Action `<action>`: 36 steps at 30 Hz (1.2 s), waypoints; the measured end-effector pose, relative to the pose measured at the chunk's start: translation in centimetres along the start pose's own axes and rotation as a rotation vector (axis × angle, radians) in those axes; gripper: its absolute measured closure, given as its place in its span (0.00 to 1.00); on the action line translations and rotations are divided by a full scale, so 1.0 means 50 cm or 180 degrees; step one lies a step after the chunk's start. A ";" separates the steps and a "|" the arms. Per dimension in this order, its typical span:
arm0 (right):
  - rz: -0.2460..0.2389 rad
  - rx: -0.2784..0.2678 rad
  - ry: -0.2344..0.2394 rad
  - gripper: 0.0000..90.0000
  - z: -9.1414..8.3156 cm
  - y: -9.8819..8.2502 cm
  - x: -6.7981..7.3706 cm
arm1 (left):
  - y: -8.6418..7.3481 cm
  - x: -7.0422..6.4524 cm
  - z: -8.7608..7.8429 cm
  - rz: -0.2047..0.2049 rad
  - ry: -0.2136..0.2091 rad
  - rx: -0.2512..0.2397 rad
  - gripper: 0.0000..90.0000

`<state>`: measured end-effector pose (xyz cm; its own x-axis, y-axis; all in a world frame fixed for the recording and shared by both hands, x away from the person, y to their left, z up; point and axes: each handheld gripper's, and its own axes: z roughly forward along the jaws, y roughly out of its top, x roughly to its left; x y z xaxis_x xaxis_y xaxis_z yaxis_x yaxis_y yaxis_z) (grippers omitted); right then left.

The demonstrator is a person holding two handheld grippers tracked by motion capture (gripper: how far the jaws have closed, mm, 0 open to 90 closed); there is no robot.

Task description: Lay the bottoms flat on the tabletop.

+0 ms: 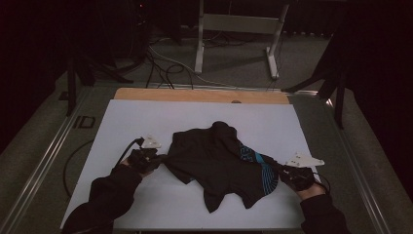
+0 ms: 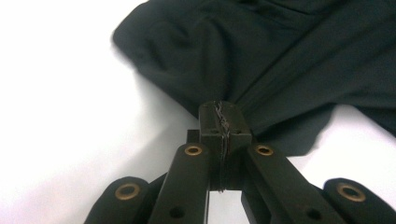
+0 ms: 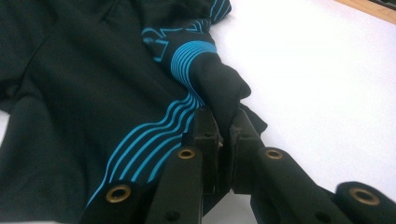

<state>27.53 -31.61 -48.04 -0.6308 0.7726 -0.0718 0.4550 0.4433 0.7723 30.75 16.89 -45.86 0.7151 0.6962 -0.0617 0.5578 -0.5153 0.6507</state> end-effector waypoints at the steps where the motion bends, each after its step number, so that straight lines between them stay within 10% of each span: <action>1: 0.0017 -0.0002 -0.0003 0.94 -0.002 -0.001 0.002 | -0.008 -0.004 -0.007 0.0009 -0.0020 0.0010 1.00; 11: -0.0070 0.0073 0.0122 0.94 -0.009 -0.024 0.026 | -0.075 -0.045 -0.020 0.0134 -0.0153 0.0166 1.00; 18: -0.0133 0.0007 0.0297 0.91 -0.006 -0.010 0.047 | -0.083 -0.014 -0.035 0.0021 0.0056 0.0163 1.00; 21: -0.0189 -0.0056 0.0336 0.80 -0.007 0.007 0.058 | -0.077 -0.007 -0.038 -0.0014 -0.0105 0.0163 0.99; 28: -0.0084 -0.0315 0.0371 0.54 -0.002 0.061 0.049 | -0.053 0.000 -0.036 -0.0134 -0.0075 -0.0069 0.52; 36: -0.0007 -0.0382 0.0408 0.48 0.051 0.104 0.026 | -0.015 0.032 -0.006 -0.0273 0.0101 -0.0221 0.46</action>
<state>30.69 -27.13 -45.70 -0.7103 0.7039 0.0017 0.3802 0.3815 0.8426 31.35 18.51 -46.21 0.6519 0.7522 -0.0961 0.5849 -0.4180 0.6951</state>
